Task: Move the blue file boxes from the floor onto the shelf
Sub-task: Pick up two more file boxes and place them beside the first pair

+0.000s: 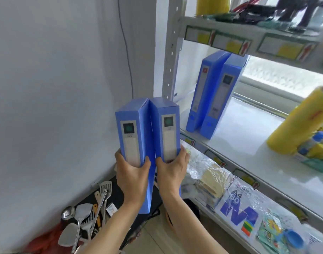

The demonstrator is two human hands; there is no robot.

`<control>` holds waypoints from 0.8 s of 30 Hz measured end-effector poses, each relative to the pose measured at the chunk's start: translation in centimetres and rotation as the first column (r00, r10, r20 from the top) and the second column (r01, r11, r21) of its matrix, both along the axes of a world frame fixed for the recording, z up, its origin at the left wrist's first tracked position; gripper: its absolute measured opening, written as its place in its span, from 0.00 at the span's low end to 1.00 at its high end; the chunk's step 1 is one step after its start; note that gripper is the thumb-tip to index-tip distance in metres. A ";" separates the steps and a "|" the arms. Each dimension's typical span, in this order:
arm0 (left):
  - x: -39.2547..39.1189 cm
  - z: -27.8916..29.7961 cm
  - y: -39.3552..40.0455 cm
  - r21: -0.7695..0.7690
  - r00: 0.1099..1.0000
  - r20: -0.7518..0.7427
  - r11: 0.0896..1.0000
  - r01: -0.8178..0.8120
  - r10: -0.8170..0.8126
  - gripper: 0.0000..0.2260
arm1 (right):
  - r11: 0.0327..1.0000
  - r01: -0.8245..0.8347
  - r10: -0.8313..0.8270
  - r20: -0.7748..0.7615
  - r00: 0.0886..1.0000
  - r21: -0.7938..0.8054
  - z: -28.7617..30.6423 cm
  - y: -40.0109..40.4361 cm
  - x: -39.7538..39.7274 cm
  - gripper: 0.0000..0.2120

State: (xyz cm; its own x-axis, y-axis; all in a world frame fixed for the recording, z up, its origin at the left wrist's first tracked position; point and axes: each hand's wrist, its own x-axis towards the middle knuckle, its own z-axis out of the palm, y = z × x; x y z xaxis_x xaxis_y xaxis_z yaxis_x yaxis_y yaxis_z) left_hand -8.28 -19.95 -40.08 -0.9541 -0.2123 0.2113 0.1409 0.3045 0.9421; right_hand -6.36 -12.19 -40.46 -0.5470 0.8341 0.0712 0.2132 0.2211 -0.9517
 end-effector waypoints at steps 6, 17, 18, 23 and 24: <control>4.5 4.8 2.4 0.028 0.968 -0.181 0.983 0.182 -0.174 0.29 | 0.993 0.112 -0.114 -0.222 0.968 -0.023 3.8 1.1 5.5 0.33; 13.0 8.4 10.9 0.113 0.850 -0.228 0.854 0.507 -0.475 0.31 | 0.921 0.389 -0.354 -0.431 0.830 -0.009 6.2 7.9 15.0 0.36; 13.7 8.2 11.6 0.120 0.842 -0.222 0.843 0.524 -0.492 0.31 | 0.914 0.406 -0.368 -0.433 0.823 -0.005 6.0 8.4 15.7 0.36; 15.9 7.4 14.5 0.232 0.821 -0.208 0.789 0.570 -0.532 0.34 | 0.892 0.446 -0.372 -0.443 0.816 0.071 5.4 11.1 17.6 0.36; 16.1 7.3 14.7 0.253 0.820 -0.214 0.780 0.572 -0.531 0.35 | 0.894 0.440 -0.362 -0.442 0.821 0.085 5.3 11.6 17.7 0.37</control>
